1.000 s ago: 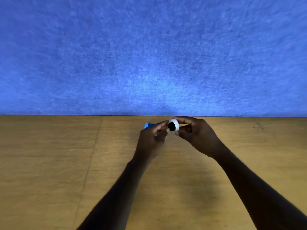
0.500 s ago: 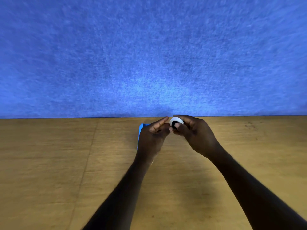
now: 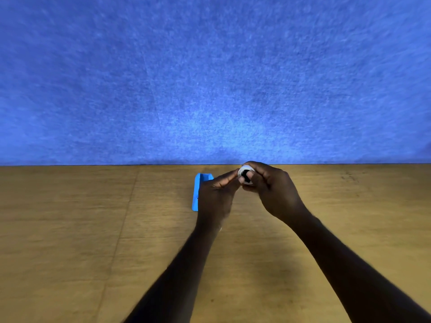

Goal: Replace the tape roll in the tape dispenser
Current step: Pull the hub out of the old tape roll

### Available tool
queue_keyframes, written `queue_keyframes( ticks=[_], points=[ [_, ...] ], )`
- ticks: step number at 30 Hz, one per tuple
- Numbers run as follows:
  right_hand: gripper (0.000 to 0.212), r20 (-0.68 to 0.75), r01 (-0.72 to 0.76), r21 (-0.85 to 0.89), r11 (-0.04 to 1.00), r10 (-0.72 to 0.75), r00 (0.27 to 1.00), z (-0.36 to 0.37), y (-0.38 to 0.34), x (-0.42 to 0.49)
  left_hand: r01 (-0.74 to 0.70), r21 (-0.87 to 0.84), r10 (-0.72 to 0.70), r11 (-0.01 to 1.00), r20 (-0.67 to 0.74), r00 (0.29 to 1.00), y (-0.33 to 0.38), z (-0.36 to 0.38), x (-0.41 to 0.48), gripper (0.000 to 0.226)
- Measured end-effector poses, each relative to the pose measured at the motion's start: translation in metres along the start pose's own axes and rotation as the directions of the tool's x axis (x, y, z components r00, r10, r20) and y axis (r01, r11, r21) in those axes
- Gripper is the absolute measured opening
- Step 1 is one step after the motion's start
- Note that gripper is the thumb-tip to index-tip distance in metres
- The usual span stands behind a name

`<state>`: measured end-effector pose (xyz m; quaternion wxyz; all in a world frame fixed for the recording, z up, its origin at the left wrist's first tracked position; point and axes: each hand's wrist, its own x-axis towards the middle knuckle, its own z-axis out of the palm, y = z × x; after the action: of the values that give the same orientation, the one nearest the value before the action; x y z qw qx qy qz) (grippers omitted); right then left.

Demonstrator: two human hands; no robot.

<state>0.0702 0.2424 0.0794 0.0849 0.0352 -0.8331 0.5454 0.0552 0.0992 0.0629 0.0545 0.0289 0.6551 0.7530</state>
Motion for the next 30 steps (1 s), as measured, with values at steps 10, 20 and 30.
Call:
queue_keyframes(
  ticks=[10, 20, 30],
  points=[
    [0.026, 0.022, 0.012, 0.182, 0.983, -0.017, 1.000, -0.001, -0.016, -0.007, 0.001, -0.018, -0.001, 1.000, -0.006, 1.000, 0.004, 0.001, 0.001, 0.023],
    [0.021, -0.102, -0.114, 0.076, 0.991, 0.121, 0.987, -0.014, -0.024, -0.002, 0.003, 0.014, -0.003, 1.000, -0.046, 0.999, 0.013, 0.006, 0.005, 0.030],
    [0.021, -0.105, -0.118, 0.010, 0.993, 0.118, 0.987, -0.012, -0.021, -0.002, -0.023, 0.043, 0.026, 0.999, -0.079, 0.997, 0.005, 0.011, 0.003, 0.028]
  ],
)
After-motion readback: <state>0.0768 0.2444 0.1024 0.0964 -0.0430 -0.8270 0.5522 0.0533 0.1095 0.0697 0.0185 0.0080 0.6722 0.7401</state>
